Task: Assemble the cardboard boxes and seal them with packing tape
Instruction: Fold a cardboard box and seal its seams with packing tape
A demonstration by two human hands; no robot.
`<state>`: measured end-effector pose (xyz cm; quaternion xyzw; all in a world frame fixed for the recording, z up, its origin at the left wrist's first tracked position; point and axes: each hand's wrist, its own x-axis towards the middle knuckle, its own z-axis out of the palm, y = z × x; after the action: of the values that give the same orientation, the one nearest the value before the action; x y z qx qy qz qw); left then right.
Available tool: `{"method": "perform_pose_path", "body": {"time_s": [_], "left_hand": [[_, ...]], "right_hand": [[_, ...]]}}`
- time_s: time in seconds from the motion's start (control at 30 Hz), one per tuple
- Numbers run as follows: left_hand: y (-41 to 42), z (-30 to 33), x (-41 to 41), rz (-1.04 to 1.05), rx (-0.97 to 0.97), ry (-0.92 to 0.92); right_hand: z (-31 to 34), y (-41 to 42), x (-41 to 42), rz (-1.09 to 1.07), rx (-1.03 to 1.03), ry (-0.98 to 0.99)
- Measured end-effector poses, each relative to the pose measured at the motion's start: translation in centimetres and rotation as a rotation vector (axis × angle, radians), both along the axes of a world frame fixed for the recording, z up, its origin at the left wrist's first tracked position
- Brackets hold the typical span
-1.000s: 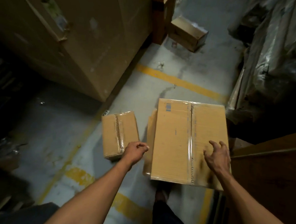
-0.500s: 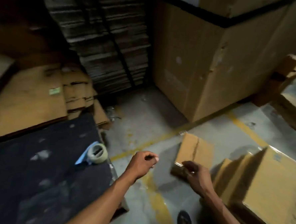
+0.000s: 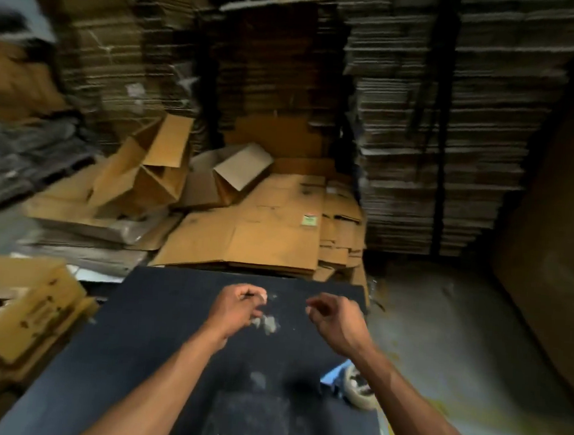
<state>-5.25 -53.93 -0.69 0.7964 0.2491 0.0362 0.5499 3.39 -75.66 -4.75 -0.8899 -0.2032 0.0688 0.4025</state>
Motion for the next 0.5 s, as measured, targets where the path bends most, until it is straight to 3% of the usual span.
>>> {"method": "perform_pose_path", "body": {"time_s": [0.27, 0.5], "left_hand": [[18.8, 0.8, 3.4, 0.128, -0.015, -0.003], [46.4, 0.8, 16.2, 0.241, -0.073, -0.093]], "right_hand": [[2.5, 19.2, 6.8, 0.205, -0.078, -0.025], [1.5, 43.8, 16.7, 0.269, -0.119, -0.06]]}}
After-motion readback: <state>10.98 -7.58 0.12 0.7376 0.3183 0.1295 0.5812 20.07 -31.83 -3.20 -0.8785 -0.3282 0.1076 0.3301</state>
